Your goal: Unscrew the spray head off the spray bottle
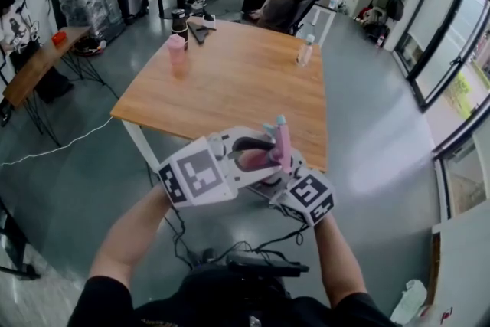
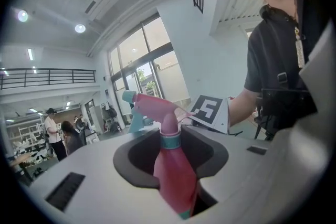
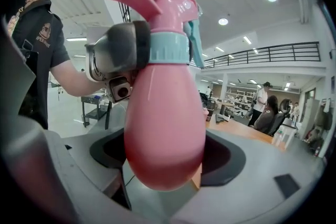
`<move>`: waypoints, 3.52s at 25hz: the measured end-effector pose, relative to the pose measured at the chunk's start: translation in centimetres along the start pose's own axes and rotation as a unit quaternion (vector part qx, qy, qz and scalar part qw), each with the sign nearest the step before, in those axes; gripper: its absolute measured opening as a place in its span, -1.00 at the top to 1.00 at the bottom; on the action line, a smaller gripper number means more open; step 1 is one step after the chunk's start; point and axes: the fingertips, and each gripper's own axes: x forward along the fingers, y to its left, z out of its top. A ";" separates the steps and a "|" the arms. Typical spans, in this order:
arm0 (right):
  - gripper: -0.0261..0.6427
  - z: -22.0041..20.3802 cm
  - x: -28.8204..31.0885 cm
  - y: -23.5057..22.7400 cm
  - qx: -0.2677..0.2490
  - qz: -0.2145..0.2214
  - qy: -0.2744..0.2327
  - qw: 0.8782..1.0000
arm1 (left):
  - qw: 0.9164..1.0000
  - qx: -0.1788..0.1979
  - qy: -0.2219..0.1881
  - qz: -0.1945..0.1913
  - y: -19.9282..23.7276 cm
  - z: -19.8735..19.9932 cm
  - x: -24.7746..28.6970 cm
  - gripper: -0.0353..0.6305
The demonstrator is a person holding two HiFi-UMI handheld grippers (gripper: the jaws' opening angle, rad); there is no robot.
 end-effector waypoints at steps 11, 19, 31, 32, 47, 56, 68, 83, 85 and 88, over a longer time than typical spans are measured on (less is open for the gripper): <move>-0.25 1.5 3.9 -1.6 0.043 -0.084 0.006 0.996 | 0.995 -0.028 0.003 0.094 3.8 -1.6 -2.6 0.49; -0.25 1.9 5.4 -2.2 0.074 -0.118 0.008 0.990 | 0.983 -0.019 0.027 0.183 5.0 -2.6 -3.2 0.49; -0.26 2.3 -0.6 3.0 0.015 0.224 0.033 0.974 | 0.996 -0.039 -0.015 -0.074 1.2 0.6 -3.1 0.35; -0.26 2.4 -1.1 3.1 0.008 0.240 0.035 0.970 | 0.995 -0.042 -0.024 -0.092 1.0 0.8 -2.9 0.35; -0.26 1.6 -1.6 0.1 -0.036 0.192 0.052 0.979 | 0.993 -0.080 -0.051 -0.072 2.6 2.4 -0.3 0.48; -0.25 1.4 0.4 -2.7 0.001 0.094 0.061 0.994 | 0.994 -0.077 0.002 0.083 5.0 0.9 0.7 0.49; -0.26 1.6 2.0 -3.6 0.043 0.075 0.045 0.995 | 0.982 -0.061 0.029 0.175 5.6 -0.5 0.3 0.43; -0.26 0.0 -1.2 1.6 -0.015 0.257 0.037 0.966 | 0.993 -0.101 -0.055 -0.030 6.6 1.8 -5.0 0.26; -0.26 -0.2 -1.2 1.9 -0.029 0.260 0.039 0.964 | 0.993 -0.097 -0.049 -0.047 5.9 1.6 -3.8 0.26; -0.26 -0.5 -1.3 1.5 -0.030 0.252 0.048 0.966 | 0.993 -0.089 -0.050 -0.062 4.7 1.6 -2.5 0.30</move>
